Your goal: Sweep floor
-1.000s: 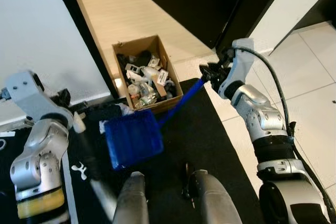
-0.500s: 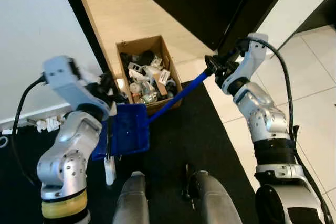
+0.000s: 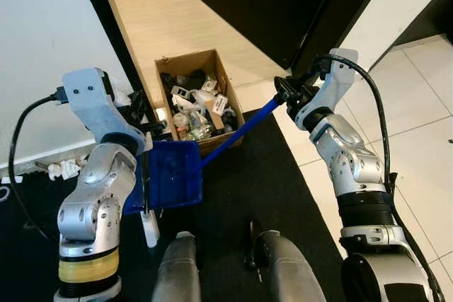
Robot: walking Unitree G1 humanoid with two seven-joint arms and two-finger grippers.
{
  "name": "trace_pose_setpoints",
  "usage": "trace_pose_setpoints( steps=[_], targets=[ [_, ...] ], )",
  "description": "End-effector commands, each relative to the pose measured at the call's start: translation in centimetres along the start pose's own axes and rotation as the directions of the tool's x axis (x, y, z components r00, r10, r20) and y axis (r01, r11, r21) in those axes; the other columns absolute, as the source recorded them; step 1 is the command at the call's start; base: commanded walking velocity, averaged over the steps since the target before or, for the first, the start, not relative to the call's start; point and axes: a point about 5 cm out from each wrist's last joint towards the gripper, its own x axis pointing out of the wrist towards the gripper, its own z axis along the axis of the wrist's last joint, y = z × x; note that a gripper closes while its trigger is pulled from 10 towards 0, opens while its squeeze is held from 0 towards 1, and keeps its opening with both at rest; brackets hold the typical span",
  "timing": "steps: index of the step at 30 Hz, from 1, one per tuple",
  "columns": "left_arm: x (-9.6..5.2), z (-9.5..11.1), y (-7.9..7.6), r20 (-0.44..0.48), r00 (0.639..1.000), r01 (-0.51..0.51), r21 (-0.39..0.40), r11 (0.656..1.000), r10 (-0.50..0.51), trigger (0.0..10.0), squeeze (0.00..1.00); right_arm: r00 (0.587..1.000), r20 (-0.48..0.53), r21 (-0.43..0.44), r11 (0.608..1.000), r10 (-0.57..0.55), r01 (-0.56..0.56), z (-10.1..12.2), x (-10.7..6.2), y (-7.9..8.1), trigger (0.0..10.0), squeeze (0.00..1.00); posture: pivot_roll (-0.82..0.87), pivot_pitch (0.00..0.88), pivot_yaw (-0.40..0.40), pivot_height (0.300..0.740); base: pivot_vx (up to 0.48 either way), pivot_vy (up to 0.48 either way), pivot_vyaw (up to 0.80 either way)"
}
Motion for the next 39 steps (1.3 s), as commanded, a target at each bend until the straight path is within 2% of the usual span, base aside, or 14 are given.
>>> trace_pose_setpoints(
  steps=[1, 4, 18, 39],
  targets=[
    [0.05, 1.27, 0.47, 0.066, 0.998, -0.014, 0.044, 0.999, 0.011, 10.0, 0.00, 0.999, -0.036, -0.007, 1.000, -0.011, 0.011, -0.85, -0.46, -0.62, 10.0, 0.00, 0.02, 0.174, -0.050, 0.740, 0.000, 0.000, 0.00],
    [0.15, 1.35, 0.72, 0.072, 0.997, -0.026, 0.059, 0.998, 0.022, 10.0, 0.00, 0.999, -0.046, -0.029, 0.999, -0.016, 0.015, -1.07, -0.47, -0.85, 10.0, 0.00, 0.02, 0.175, -0.049, 0.740, 0.000, 0.000, 0.00],
    [0.21, 1.13, 1.29, 0.072, 0.996, -0.051, 0.063, 0.997, 0.046, 10.0, 0.00, 0.999, -0.052, -0.026, 1.000, -0.015, 0.014, -1.17, -0.39, -0.93, 10.0, 0.00, 0.03, 0.179, -0.051, 0.740, 0.000, 0.275, 0.00],
    [0.36, 1.08, 1.32, 0.075, 0.996, -0.055, 0.070, 0.996, 0.049, 10.0, 0.00, 0.998, -0.056, -0.023, 1.000, -0.015, 0.014, -1.23, -0.32, -1.03, 10.0, 0.00, 0.02, 0.182, -0.052, 0.740, 0.000, 0.440, 0.00]
  ],
)
